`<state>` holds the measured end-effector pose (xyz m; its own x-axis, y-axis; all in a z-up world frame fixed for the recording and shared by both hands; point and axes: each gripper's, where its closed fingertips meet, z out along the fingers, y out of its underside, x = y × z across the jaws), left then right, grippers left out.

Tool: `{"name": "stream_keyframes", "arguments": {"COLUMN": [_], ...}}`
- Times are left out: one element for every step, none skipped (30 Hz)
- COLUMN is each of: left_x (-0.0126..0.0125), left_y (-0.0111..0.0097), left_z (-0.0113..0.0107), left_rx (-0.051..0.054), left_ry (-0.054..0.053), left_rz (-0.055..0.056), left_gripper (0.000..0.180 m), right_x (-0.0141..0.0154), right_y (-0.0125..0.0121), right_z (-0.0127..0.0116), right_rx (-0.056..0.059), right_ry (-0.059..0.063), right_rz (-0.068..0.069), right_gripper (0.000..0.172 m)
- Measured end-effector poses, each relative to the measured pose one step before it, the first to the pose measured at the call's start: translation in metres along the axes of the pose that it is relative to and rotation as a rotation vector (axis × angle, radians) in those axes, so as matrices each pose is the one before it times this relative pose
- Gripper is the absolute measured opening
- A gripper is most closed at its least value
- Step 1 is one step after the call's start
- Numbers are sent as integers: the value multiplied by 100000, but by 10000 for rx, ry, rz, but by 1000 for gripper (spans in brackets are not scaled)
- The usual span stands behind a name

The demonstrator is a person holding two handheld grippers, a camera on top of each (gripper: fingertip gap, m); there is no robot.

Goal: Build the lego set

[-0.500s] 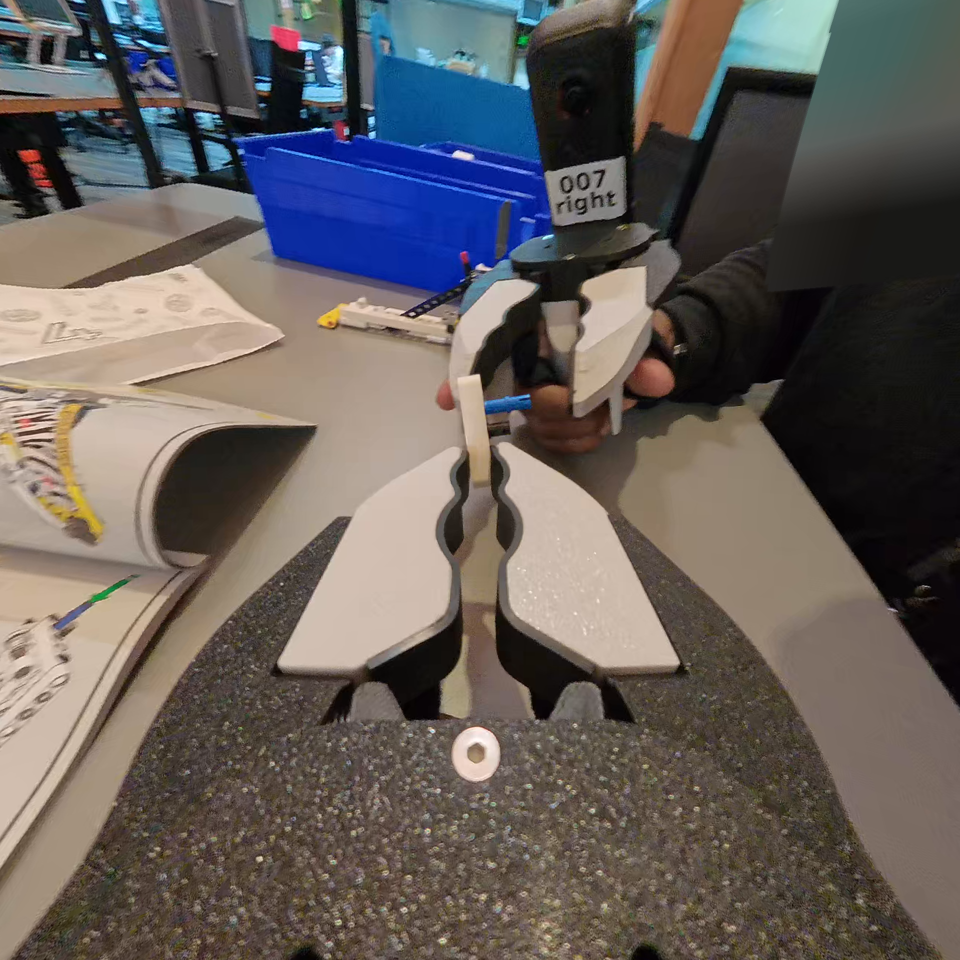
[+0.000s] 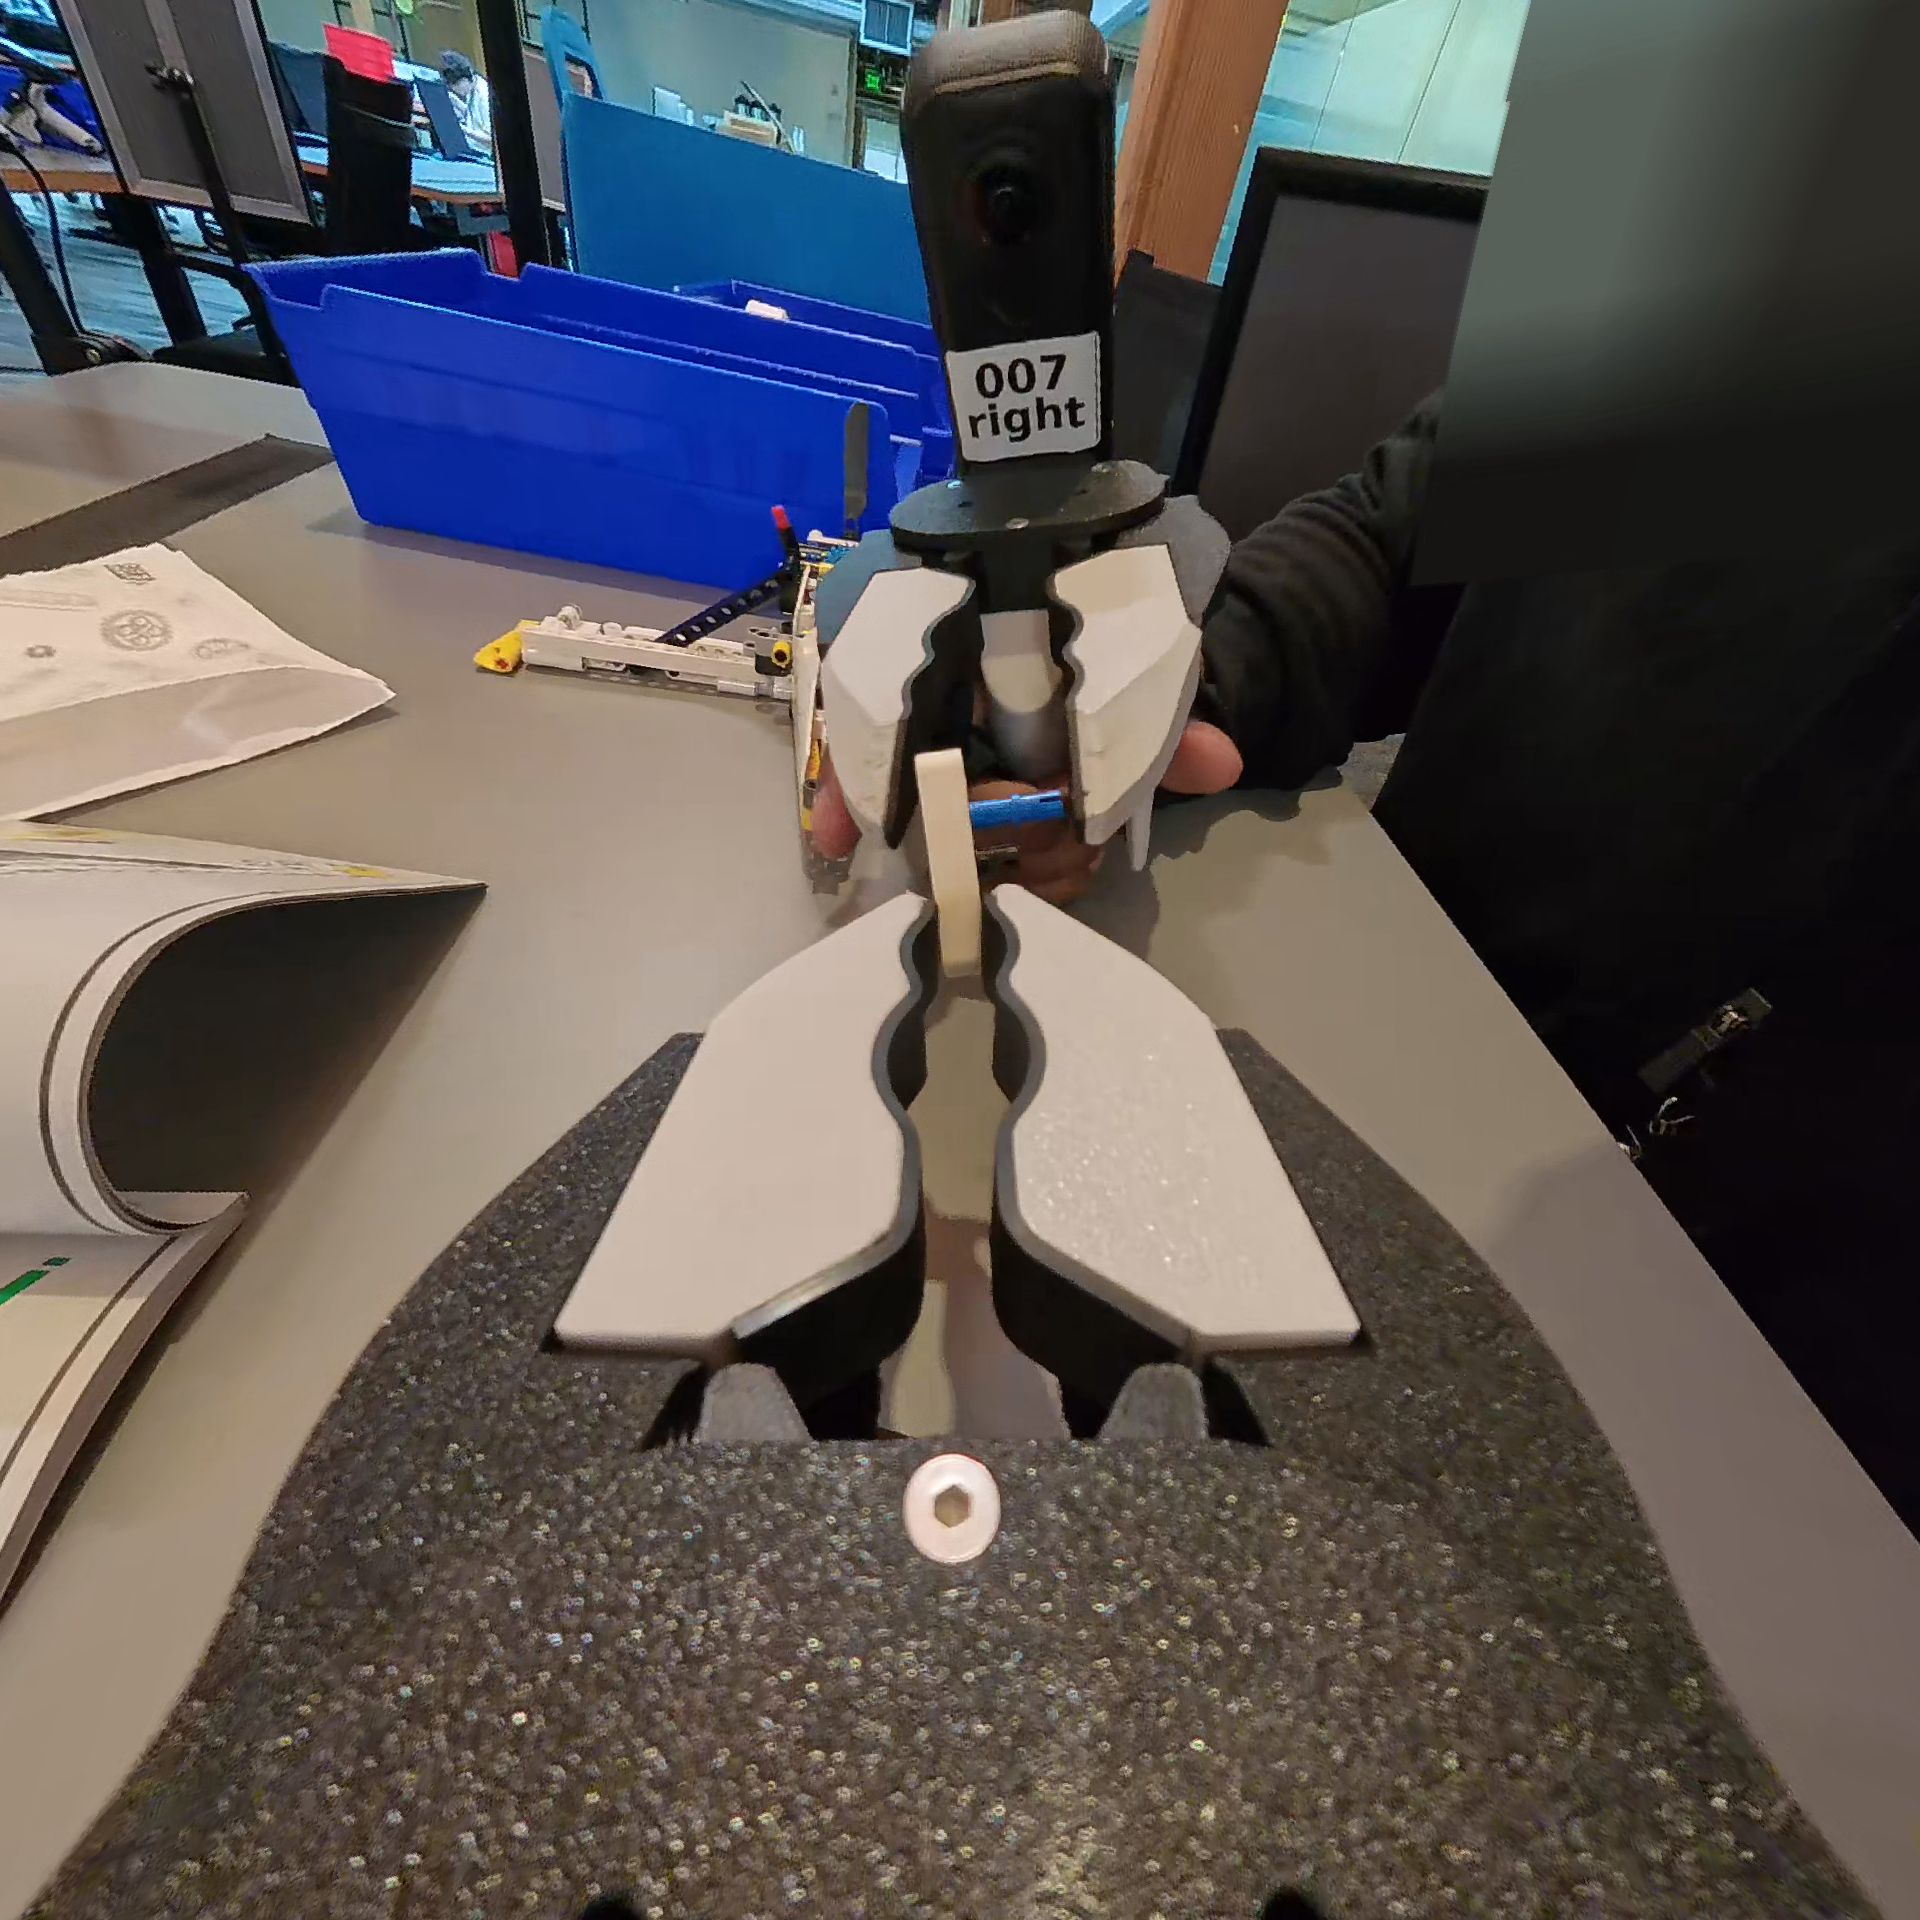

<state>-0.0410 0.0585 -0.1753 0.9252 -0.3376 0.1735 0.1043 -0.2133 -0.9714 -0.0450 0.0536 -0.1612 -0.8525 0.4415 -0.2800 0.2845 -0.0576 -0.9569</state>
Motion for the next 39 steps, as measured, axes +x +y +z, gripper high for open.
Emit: {"name": "stream_keyframes", "arguments": {"left_x": [34,11,0,9,29,31,16,16,13,-19,-55,-23,-26,-7,14,-9,-22,47,8,0,47,75,48,52,98,154,87,80,183,35,-85,43,96,52,61,8,6,-114,-37], "left_y": [24,48,43,0,-40,-2,23,24,27,44,51,32,24,70,41,21,67,23,-29,-18,14,-20,-35,-55,-67,-157,-245,-202,-57,-36,-98,-5,110,184,182,126,8,-82,-51], "left_z": [15,37,32,5,1,15,28,33,27,31,7,10,-13,0,16,19,17,-2,-11,-17,-5,-16,-4,-8,-18,-29,-33,-10,-14,-24,13,41,120,170,204,198,124,31,-31], "left_rx": [-20,-35,-30,4,24,-3,-17,-23,-24,-37,-33,-20,-19,-48,-32,-18,-40,-14,20,10,-1,9,18,26,40,79,123,101,32,34,69,-10,-88,-136,-113,-76,-4,51,2], "left_ry": [16,1,-11,-8,1,3,-6,-19,-28,-30,-47,-14,-15,-10,-6,-19,-17,17,4,6,32,30,18,26,49,70,31,42,143,37,-67,18,42,-5,-5,-42,-48,-123,-32], "left_rz": [11,12,10,17,33,29,35,52,58,30,19,9,9,34,38,22,35,36,25,8,8,38,36,19,39,52,6,-77,-111,-76,-43,-38,-29,0,20,32,72,92,75], "left_gripper": [7,7,7,7,7,7,7,7,7,7,7,7,7,7,7,7,7,7,7,7,7,7,7,7,7,7,7,7,8,10,17,21,22,23,23,20,11,9,9], "right_x": [17,8,-26,-46,-41,-32,-32,-14,-19,22,61,30,33,24,24,27,43,-9,-21,-27,-31,-79,-60,-59,-104,-165,-164,-112,-47,-1,-47,-95,-55,-41,-28,36,22,1,4], "right_y": [-28,-11,-1,-4,-20,-15,-9,11,22,26,45,34,28,53,43,17,41,40,0,-7,18,11,-12,-16,-31,-80,-149,-172,-102,-43,3,36,26,25,33,23,-3,-34,-32], "right_z": [-27,-16,-16,-4,-20,-5,-7,-14,-12,-12,-2,6,23,20,6,-2,-3,1,-7,7,2,-8,-14,-11,-13,-20,-57,-58,-28,-17,3,43,51,34,28,15,-8,-23,-14], "right_rx": [31,15,14,12,27,22,9,-7,-16,-22,-27,-18,-19,-36,-20,-6,-25,-25,-3,9,-5,-11,6,20,25,48,100,113,63,44,12,-20,-13,0,-20,-11,2,25,24], "right_ry": [28,-4,-29,-35,-26,-32,-43,-50,-47,-21,27,39,43,38,8,-10,-16,-39,-22,13,1,-32,-28,-12,-32,-75,-74,-60,-46,-2,-9,-37,-18,-18,-3,24,18,-4,-1], "right_rz": [-14,4,10,0,-4,25,59,67,73,75,54,20,7,39,76,116,122,67,7,-35,-35,-16,-23,-49,-73,-112,-142,-85,-12,-12,-34,-31,-6,-2,-5,-2,7,1,-3], "right_gripper": [29,28,27,26,26,26,26,25,25,25,25,25,25,24,24,24,24,24,24,24,24,24,24,24,24,24,24,24,24,24,24,24,24,24,24,23,24,24,24]}}
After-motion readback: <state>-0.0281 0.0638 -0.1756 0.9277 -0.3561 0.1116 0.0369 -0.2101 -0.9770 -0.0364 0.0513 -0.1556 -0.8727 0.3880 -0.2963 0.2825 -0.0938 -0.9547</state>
